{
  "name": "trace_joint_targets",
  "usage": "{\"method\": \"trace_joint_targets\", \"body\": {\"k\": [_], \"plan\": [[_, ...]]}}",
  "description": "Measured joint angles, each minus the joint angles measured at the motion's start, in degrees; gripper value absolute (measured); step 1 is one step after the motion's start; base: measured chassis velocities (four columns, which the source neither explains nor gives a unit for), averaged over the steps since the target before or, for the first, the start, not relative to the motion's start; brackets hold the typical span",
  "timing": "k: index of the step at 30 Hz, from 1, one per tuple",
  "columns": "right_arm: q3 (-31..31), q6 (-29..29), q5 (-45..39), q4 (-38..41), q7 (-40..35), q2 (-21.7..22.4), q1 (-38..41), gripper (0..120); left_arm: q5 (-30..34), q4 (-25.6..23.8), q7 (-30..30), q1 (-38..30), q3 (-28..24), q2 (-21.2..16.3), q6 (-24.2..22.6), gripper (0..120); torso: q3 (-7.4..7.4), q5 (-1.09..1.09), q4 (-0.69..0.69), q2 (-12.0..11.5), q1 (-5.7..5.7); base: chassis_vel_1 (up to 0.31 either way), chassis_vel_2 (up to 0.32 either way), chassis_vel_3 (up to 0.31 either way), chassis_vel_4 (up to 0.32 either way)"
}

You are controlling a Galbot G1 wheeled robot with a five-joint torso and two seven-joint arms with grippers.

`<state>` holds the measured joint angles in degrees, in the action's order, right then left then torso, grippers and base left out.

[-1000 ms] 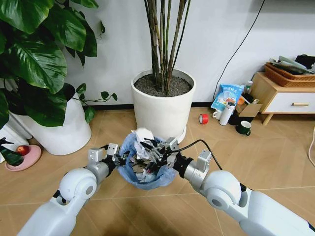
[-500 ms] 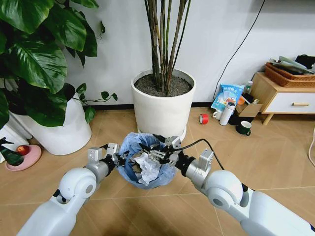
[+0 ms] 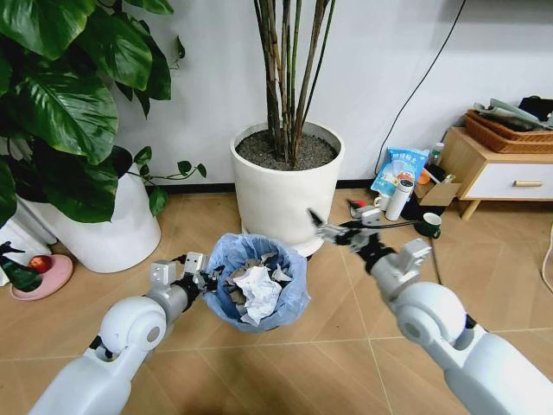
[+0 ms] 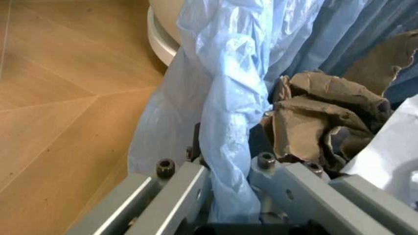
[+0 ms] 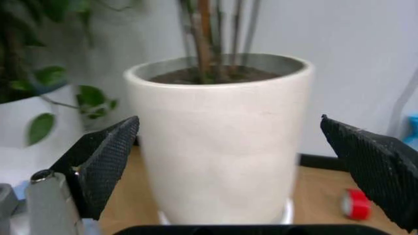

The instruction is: Pick up the trash bin and place the garbage on the floor into it.

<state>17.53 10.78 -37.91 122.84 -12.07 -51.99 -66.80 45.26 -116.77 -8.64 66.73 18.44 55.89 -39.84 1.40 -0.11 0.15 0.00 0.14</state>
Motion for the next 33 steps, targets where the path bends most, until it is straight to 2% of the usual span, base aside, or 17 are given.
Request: {"method": "trace_joint_targets", "body": {"k": [8,14,21,33], "plan": [[7.1,0.0,5.2,0.5,0.0,-3.6,-7.7,100,-0.3,0.2,0.3,0.1,-0.1,0.6,0.1,0,0.0,0.0,0.01,0.0,0.0,0.0,0.0,0.0,0.0],[9.7,0.3,8.2,1.1,-0.3,-6.3,-11.9,100,-0.6,0.3,0.3,0.2,-0.1,0.9,0.2,0,0.0,-0.01,0.0,0.0,0.0,0.0,0.0,0.0,0.0],[9.8,-0.1,11.5,1.4,-0.4,-10.4,-14.8,100,-0.9,0.3,0.3,0.5,0.1,1.2,0.2,0,0.0,-0.01,0.0,0.0,0.0,0.0,0.0,0.0,0.0],[9.5,-0.1,12.7,1.9,-0.2,-10.8,-15.5,100,-1.0,0.0,0.3,0.6,0.1,1.6,0.3,0,0.0,-0.01,0.0,0.0,0.0,0.0,0.0,0.0,0.0]]}}
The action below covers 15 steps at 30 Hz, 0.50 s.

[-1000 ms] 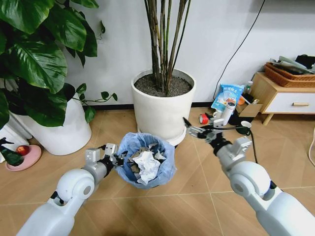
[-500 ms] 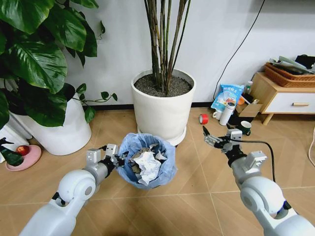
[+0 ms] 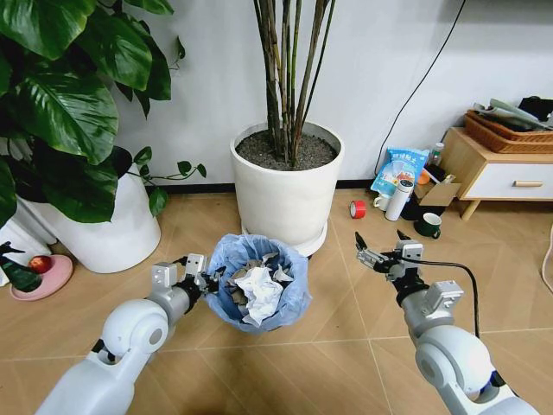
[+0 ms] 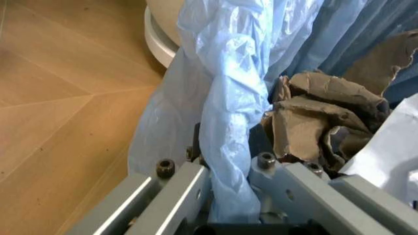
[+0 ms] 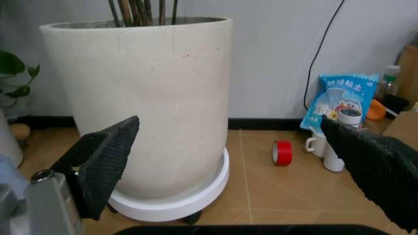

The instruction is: Pick up the trash bin and place the garbage on the floor into it.

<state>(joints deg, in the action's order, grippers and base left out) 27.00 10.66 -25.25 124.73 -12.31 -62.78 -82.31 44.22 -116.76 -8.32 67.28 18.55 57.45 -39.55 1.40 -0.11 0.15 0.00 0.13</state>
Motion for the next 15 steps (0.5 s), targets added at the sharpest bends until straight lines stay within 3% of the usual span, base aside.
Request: {"method": "trace_joint_targets", "body": {"k": [6,15], "plan": [[-0.1,-0.1,0.5,0.1,0.1,-0.1,-0.3,100,0.0,-0.2,0.0,-0.1,0.1,-0.1,0.0,0,0.0,0.0,0.0,0.0,0.0,0.061,0.015,-0.074,-0.011],[-0.2,-0.3,0.7,0.7,0.2,-0.1,-0.9,100,0.0,-0.7,-0.2,-0.1,0.1,0.0,0.0,0,0.0,0.0,0.01,0.0,0.0,0.146,0.027,-0.142,-0.024]]}}
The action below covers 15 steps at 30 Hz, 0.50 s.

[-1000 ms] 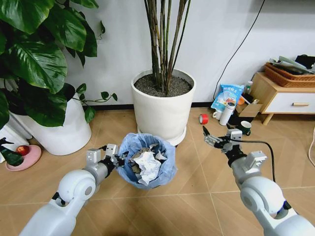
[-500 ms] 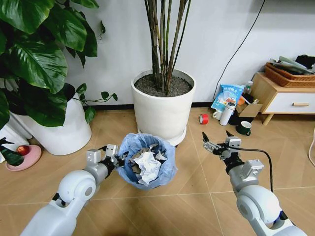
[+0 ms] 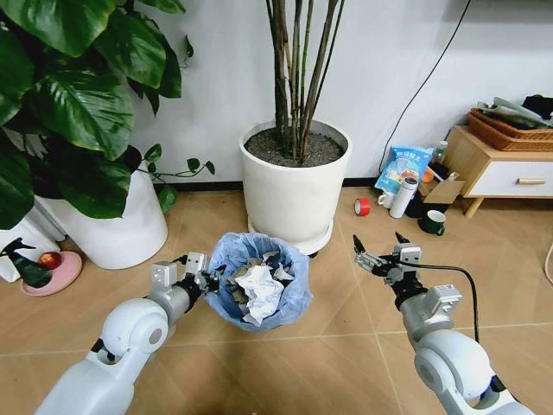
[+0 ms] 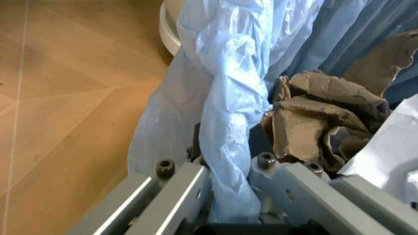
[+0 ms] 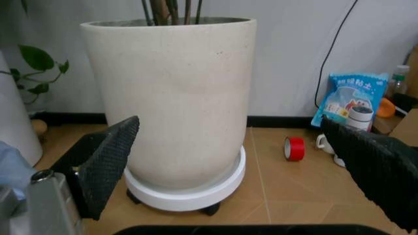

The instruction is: Pick up the trash bin and place the garbage on the floor into it.

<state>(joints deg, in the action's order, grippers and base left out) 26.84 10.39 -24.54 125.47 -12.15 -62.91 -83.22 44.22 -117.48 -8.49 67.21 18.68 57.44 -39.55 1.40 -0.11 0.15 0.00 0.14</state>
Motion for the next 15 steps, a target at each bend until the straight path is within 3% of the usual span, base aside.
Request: {"method": "trace_joint_targets", "body": {"k": [7,15], "plan": [[0.0,0.0,0.0,0.1,0.0,0.0,-0.1,100,0.0,-0.3,-0.1,0.1,0.0,0.0,0.0,0,0.0,-0.02,-0.02,0.0,0.0,0.229,-0.044,-0.233,0.041],[0.0,0.0,0.2,0.4,0.1,0.0,-0.4,100,0.0,-0.6,-0.2,0.4,0.3,0.1,0.0,0,-0.01,0.02,0.0,0.0,-0.01,0.29,-0.168,-0.283,0.153]]}}
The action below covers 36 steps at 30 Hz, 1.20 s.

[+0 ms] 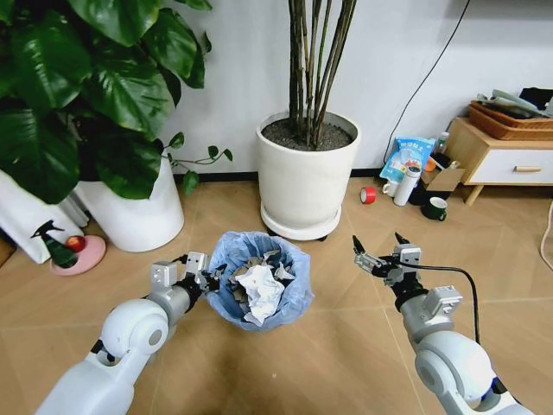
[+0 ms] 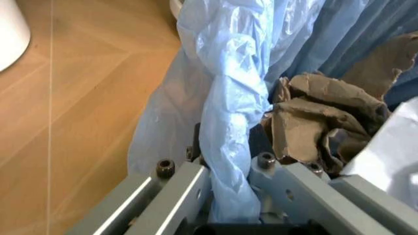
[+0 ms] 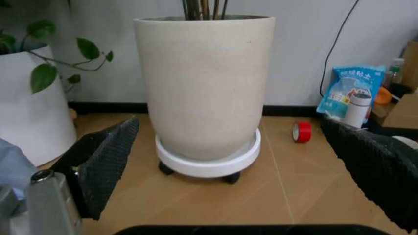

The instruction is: Pick up the trash bin and place the garbage on the floor into it.

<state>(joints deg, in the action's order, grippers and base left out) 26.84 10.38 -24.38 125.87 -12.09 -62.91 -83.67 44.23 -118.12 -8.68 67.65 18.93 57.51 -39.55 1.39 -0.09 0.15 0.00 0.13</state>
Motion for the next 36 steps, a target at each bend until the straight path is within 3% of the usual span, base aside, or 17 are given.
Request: {"method": "trace_joint_targets", "body": {"k": [29,31,34,36], "plan": [[-0.4,-0.1,0.5,0.0,0.2,0.8,-0.6,100,-0.7,-0.3,0.1,0.8,0.4,0.8,0.1,0,0.01,-0.04,0.0,0.0,0.01,0.253,-0.117,-0.251,0.116],[-0.5,-0.1,0.4,0.0,0.3,1.0,-0.8,100,-0.8,-0.4,0.1,0.9,0.5,0.9,0.1,0,0.0,0.03,0.0,0.0,0.0,0.335,-0.157,-0.333,0.176],[-0.5,0.0,0.4,0.1,0.3,1.1,-1.1,100,-1.0,-0.4,0.1,1.0,0.6,1.2,0.2,0,0.0,-0.05,-0.01,0.0,0.0,0.344,-0.166,-0.326,0.18],[-0.3,0.0,0.4,0.1,0.3,1.1,-1.3,100,-1.2,-0.5,0.1,1.1,0.6,1.4,0.2,0,0.0,0.04,0.0,0.0,0.0,0.328,-0.147,-0.314,0.162]]}}
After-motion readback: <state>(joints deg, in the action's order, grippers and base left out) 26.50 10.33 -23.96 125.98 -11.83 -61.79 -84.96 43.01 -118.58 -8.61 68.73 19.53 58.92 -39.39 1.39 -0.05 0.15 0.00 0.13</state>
